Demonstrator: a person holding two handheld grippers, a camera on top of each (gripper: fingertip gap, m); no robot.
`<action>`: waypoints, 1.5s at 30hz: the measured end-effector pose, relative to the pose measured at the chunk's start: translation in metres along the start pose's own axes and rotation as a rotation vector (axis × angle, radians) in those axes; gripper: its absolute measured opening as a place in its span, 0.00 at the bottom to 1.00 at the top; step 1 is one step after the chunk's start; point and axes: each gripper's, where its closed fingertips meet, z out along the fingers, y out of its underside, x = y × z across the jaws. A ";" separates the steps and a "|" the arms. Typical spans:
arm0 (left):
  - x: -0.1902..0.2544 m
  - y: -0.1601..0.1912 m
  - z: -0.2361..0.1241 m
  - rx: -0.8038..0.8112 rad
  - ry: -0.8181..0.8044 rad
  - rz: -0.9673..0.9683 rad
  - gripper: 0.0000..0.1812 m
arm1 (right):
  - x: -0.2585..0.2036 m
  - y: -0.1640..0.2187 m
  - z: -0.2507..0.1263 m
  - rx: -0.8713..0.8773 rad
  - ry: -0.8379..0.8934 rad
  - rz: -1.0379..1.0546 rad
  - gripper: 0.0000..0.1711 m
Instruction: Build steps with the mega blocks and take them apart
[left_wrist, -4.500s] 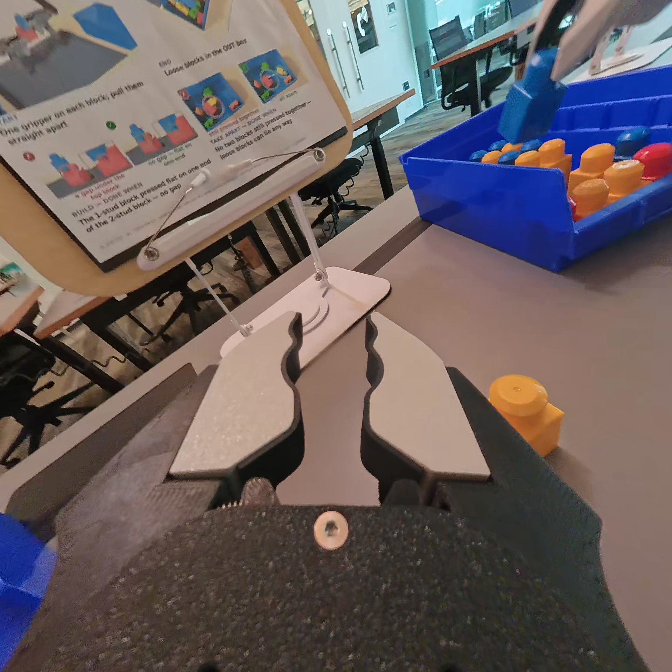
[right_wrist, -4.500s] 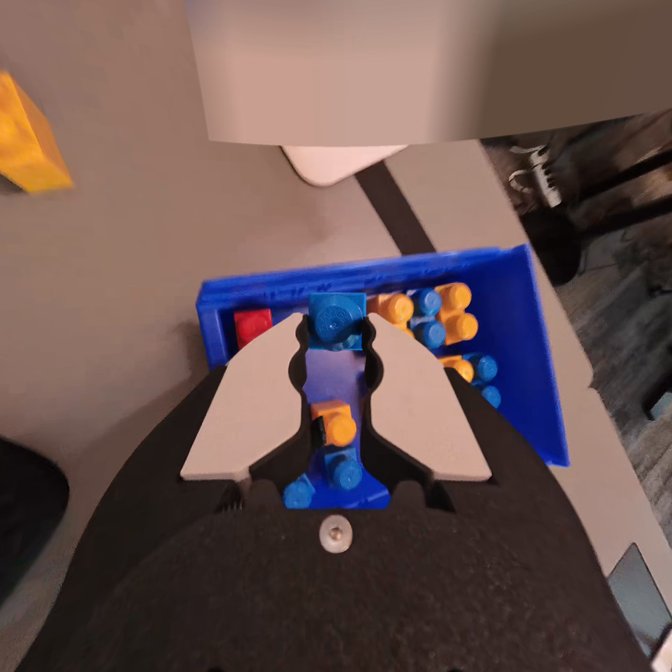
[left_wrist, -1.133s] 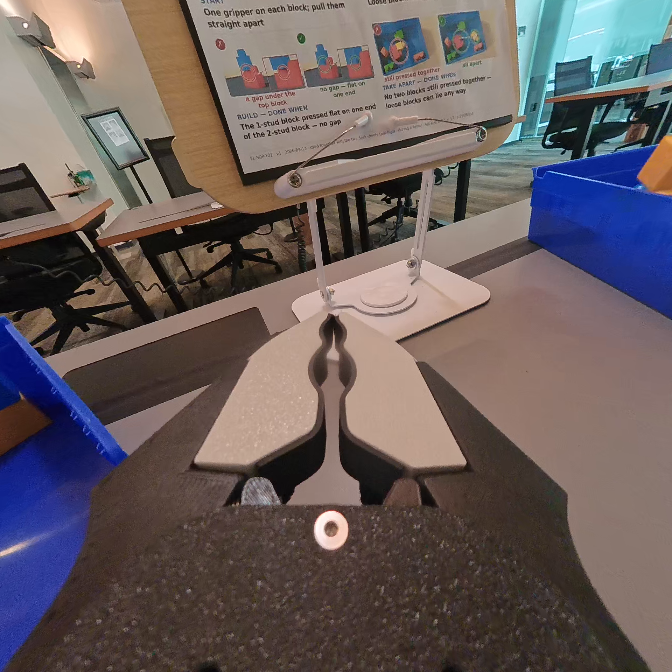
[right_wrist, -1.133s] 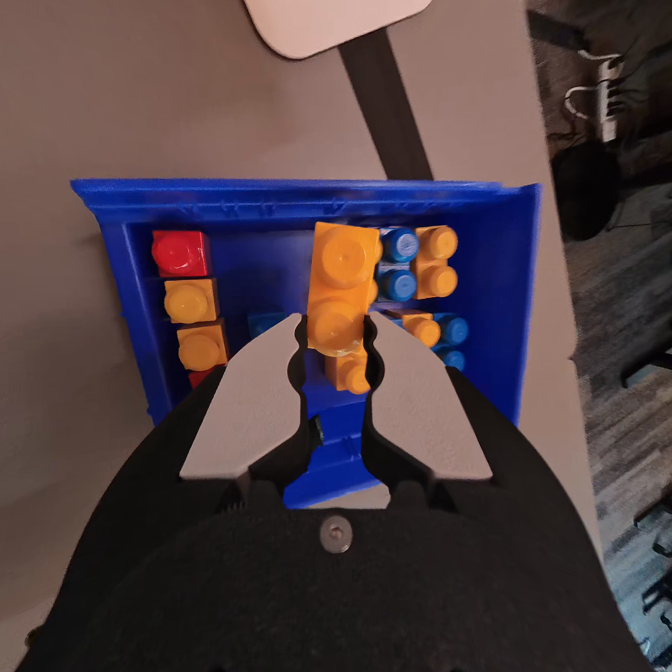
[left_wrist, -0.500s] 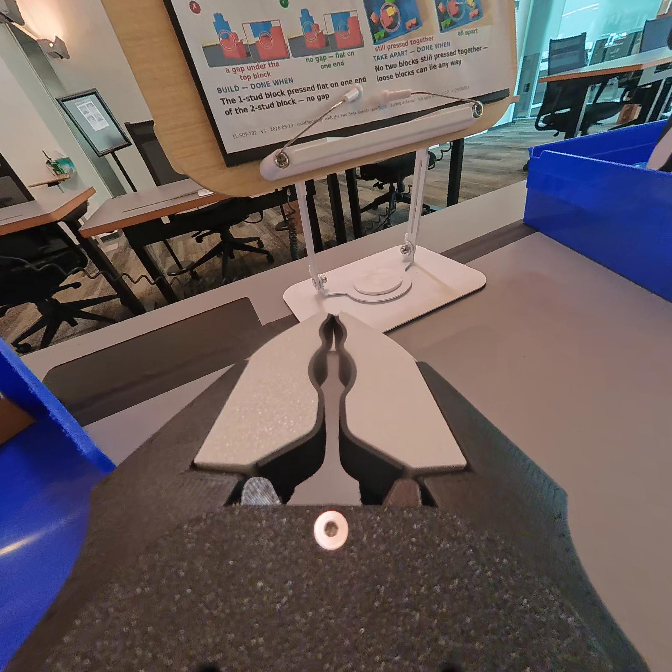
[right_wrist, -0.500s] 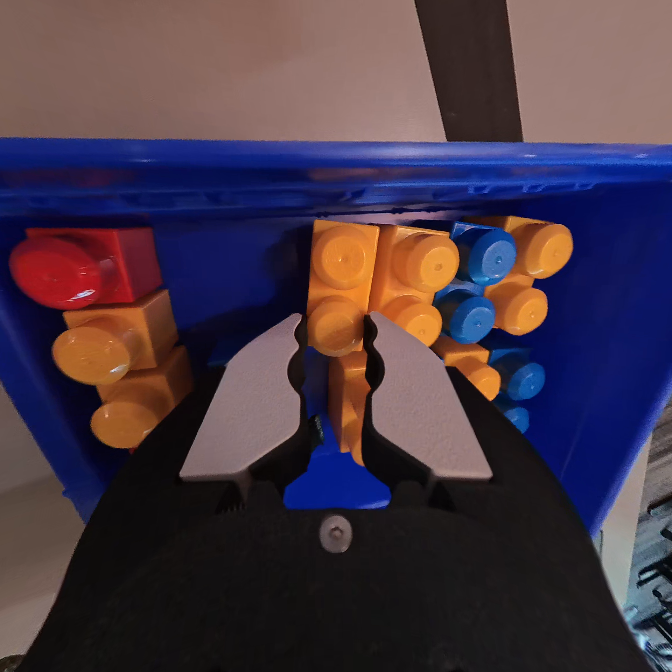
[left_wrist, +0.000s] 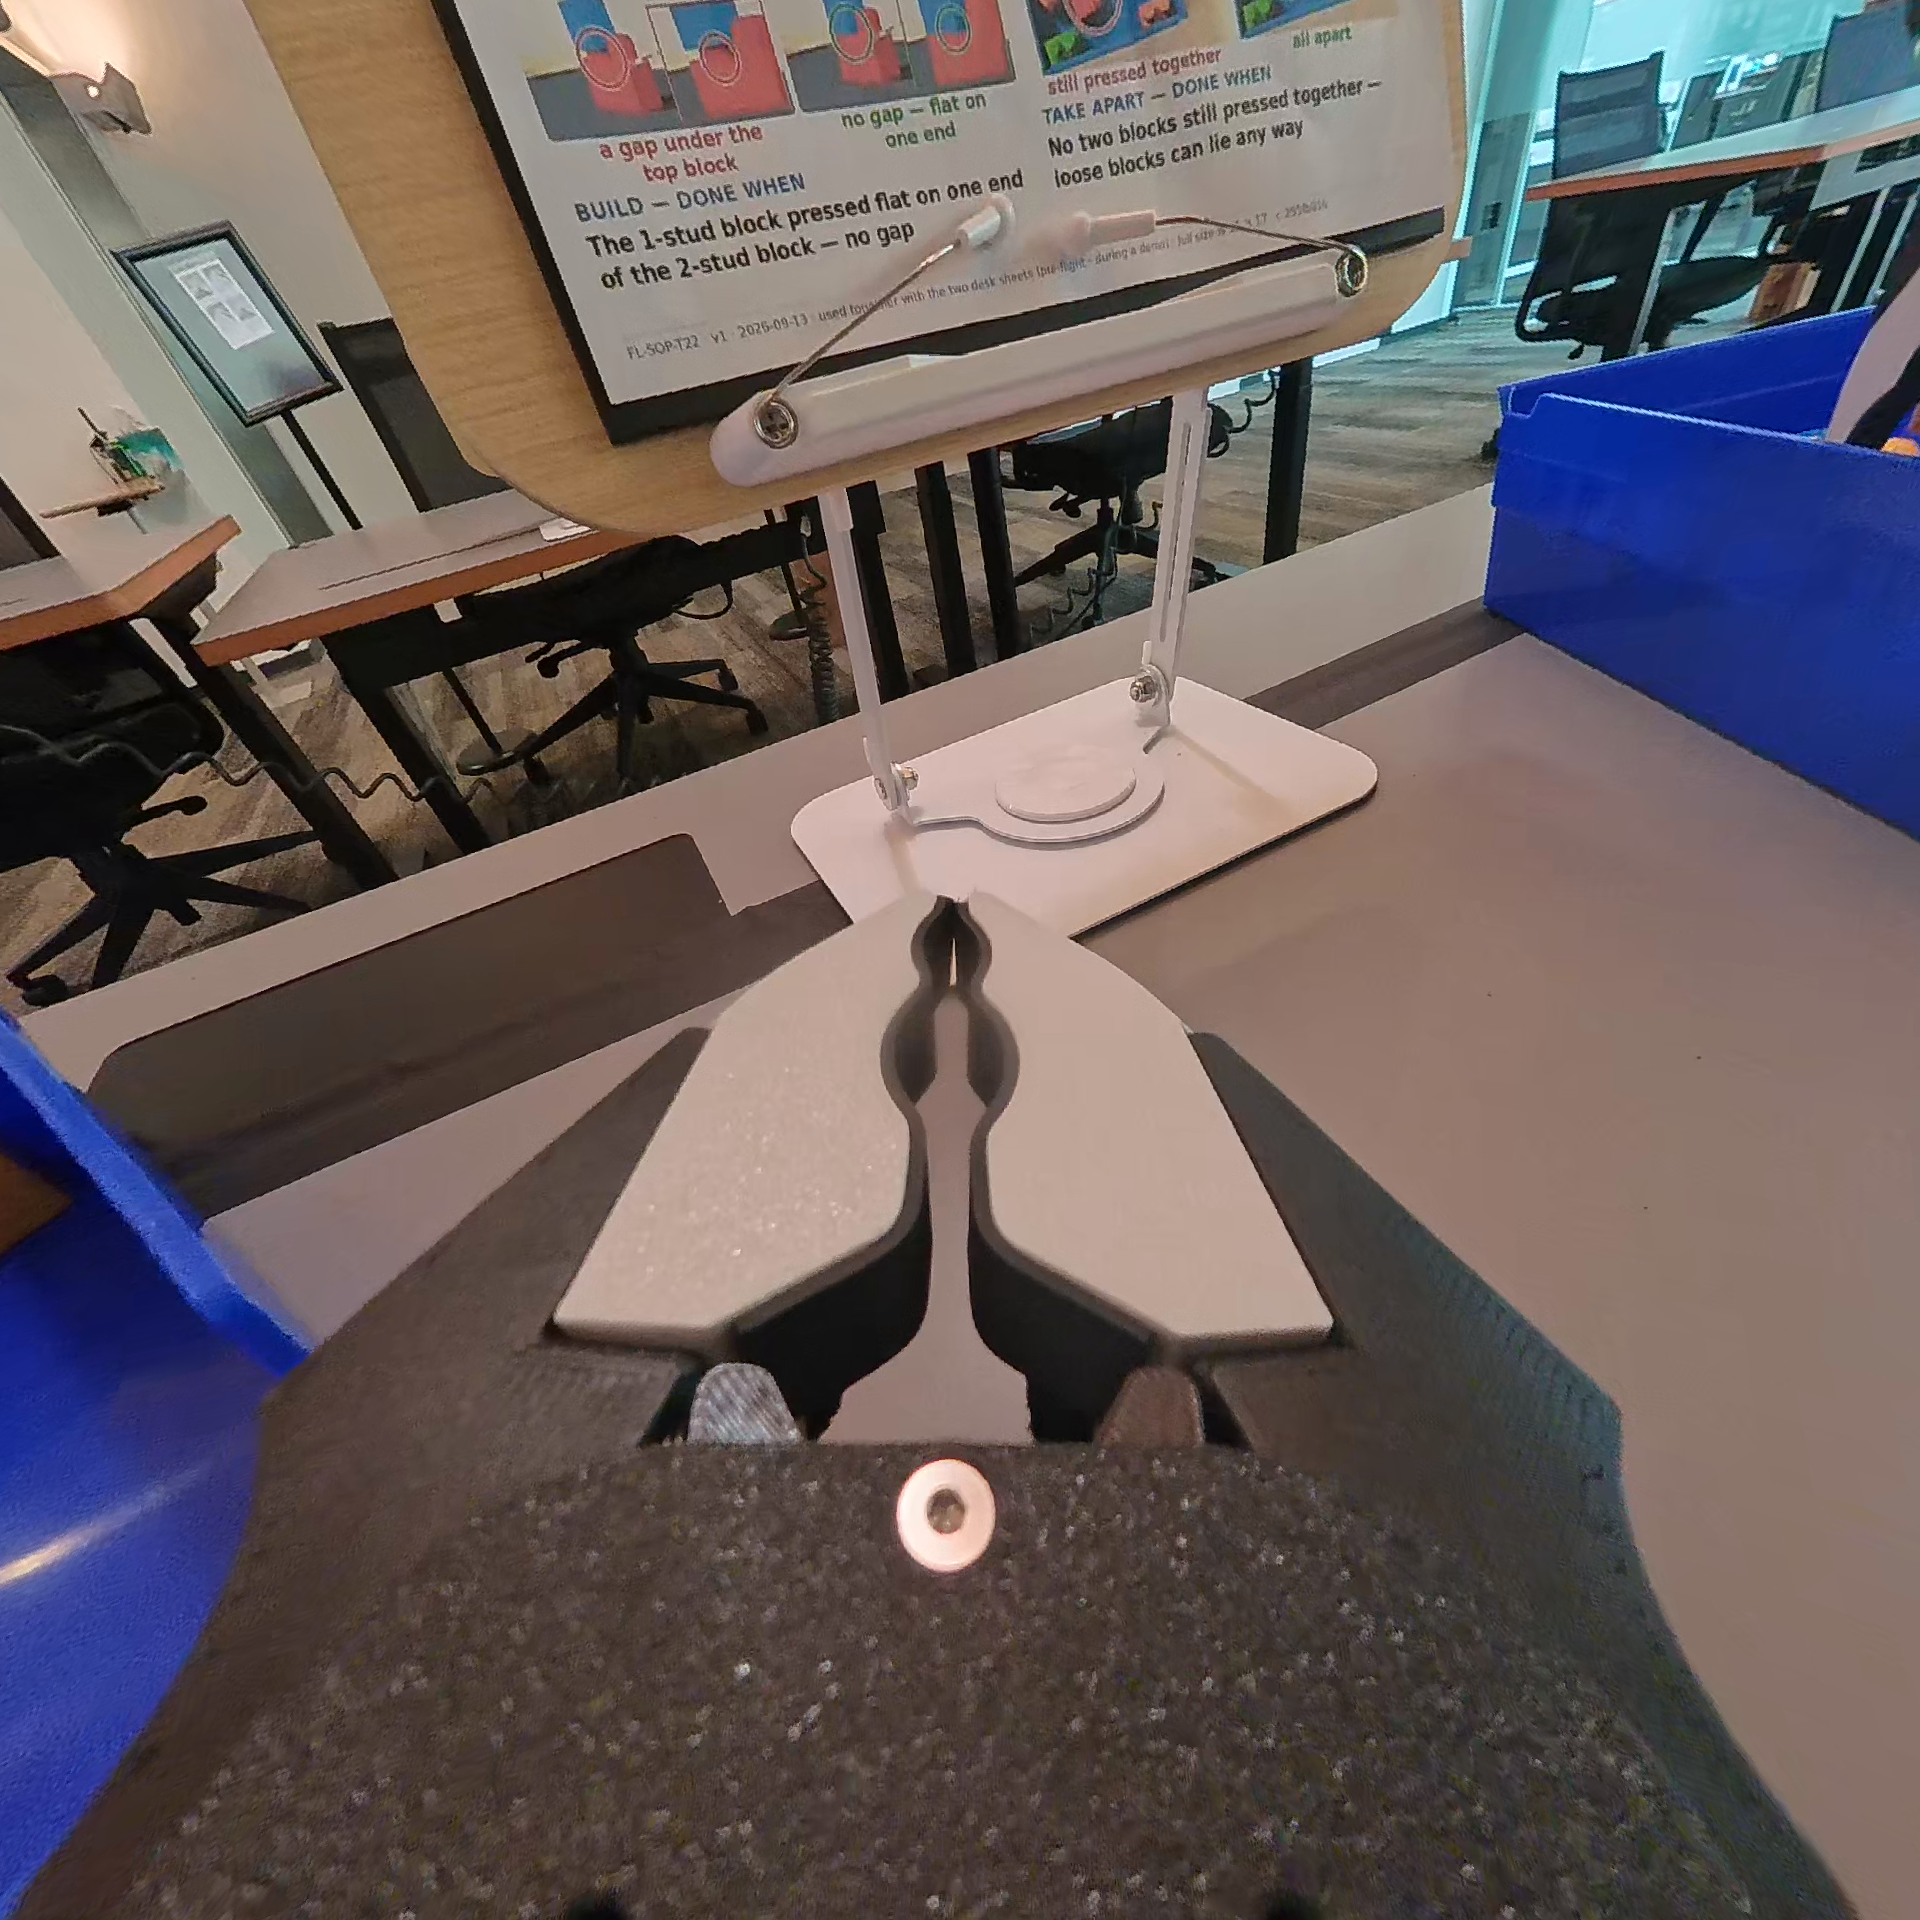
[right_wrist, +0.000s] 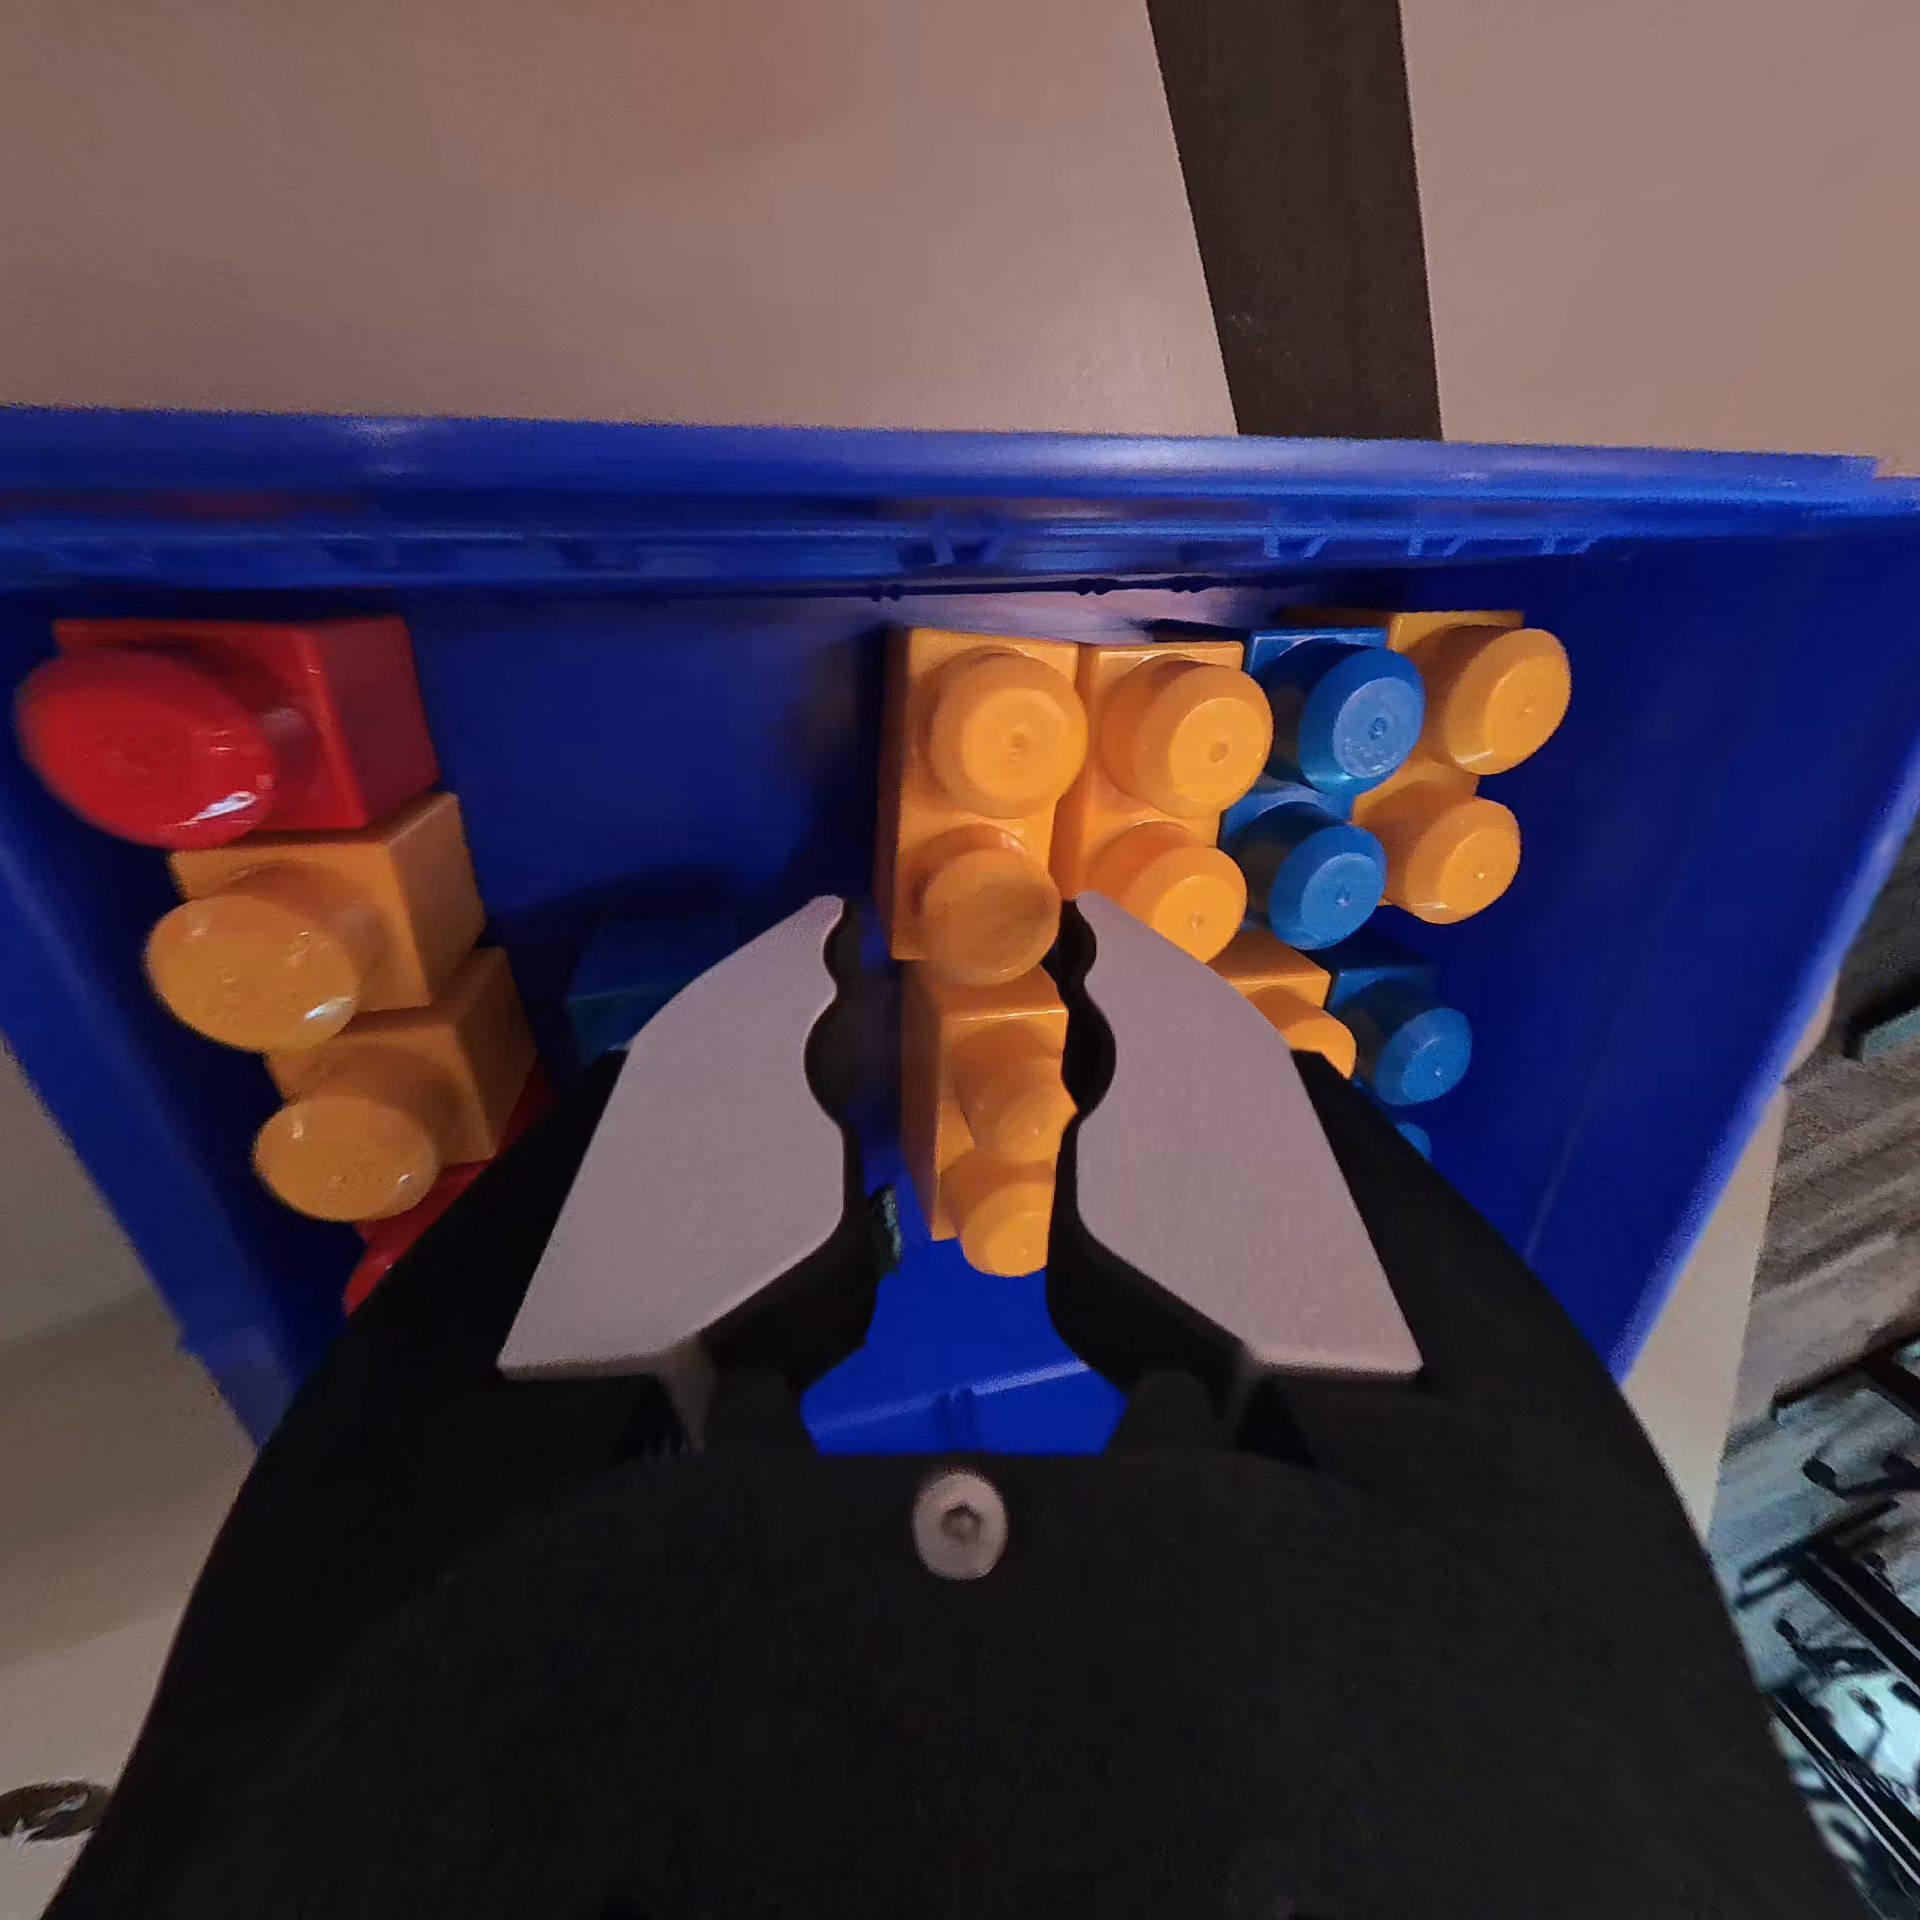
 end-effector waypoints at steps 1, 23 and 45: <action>0.000 0.000 0.000 -0.001 0.001 0.000 0.00 | -0.001 -0.002 -0.005 0.016 -0.013 0.004 0.22; 0.002 0.003 0.001 -0.013 0.004 0.007 0.00 | 0.027 0.058 0.007 -0.145 0.261 -0.044 0.28; -0.004 -0.026 -0.011 0.089 -0.026 0.000 0.00 | -0.080 -0.169 -0.148 1.030 0.275 0.329 0.10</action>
